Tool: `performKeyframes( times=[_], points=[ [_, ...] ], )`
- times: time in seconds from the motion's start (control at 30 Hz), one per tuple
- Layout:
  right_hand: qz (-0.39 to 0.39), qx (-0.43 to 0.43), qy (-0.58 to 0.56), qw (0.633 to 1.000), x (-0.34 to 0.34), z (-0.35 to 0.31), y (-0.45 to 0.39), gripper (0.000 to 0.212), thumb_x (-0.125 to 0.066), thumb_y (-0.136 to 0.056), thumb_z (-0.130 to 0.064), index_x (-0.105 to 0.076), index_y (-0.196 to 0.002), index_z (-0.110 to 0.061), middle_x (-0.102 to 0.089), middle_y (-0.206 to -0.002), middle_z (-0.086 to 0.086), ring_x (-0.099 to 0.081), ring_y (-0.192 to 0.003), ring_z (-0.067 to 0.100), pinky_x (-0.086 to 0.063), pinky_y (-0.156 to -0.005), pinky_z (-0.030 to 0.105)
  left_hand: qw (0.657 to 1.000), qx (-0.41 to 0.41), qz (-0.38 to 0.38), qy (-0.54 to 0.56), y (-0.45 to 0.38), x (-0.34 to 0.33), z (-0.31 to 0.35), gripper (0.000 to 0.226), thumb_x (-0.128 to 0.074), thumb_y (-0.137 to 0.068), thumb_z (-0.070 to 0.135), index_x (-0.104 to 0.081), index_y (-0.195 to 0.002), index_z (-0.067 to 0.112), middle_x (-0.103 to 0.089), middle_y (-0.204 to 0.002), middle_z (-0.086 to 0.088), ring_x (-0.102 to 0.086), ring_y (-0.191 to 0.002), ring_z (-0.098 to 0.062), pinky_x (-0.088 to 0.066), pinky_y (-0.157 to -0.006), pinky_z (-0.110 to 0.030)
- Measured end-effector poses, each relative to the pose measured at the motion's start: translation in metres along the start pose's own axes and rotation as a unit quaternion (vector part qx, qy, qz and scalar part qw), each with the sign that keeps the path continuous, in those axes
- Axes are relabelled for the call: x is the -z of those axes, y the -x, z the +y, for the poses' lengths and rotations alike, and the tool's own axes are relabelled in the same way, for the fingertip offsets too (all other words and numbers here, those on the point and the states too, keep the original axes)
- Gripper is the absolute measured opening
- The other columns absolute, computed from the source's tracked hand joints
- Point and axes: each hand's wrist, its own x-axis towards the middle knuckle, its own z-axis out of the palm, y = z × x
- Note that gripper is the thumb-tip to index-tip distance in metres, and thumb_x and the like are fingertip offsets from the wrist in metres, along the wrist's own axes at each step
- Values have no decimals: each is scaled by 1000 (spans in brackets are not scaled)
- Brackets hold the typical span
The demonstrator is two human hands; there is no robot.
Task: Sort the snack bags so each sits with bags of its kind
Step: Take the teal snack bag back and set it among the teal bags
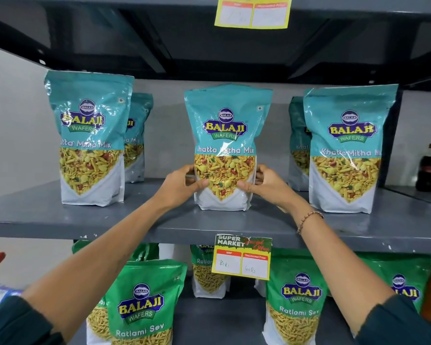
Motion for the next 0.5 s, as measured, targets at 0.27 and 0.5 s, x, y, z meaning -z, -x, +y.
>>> performKeyframes(
  times=[0.27,0.5],
  points=[
    [-21,-24,-15,999,-1,-2,4,56,-68,-79,-28,-41,-126,-15,-56,-122,1,-52,-118,17,-45,-95,31,1000,12,5,12,5,-4,4,54,-63,-83,37,-48,-128,12,-60,-130,-8,-57,-116,-23,-42,-89,-27],
    [303,61,37,950,-34,-33,63,22,-57,-87,-16,-61,-108,-12,-67,-98,2,-64,-93,12,-52,-86,29,981,21,179,76,61,5,18,48,-62,-86,30,-48,-129,13,-62,-121,0,-58,-110,-8,-44,-98,-24]
  ],
)
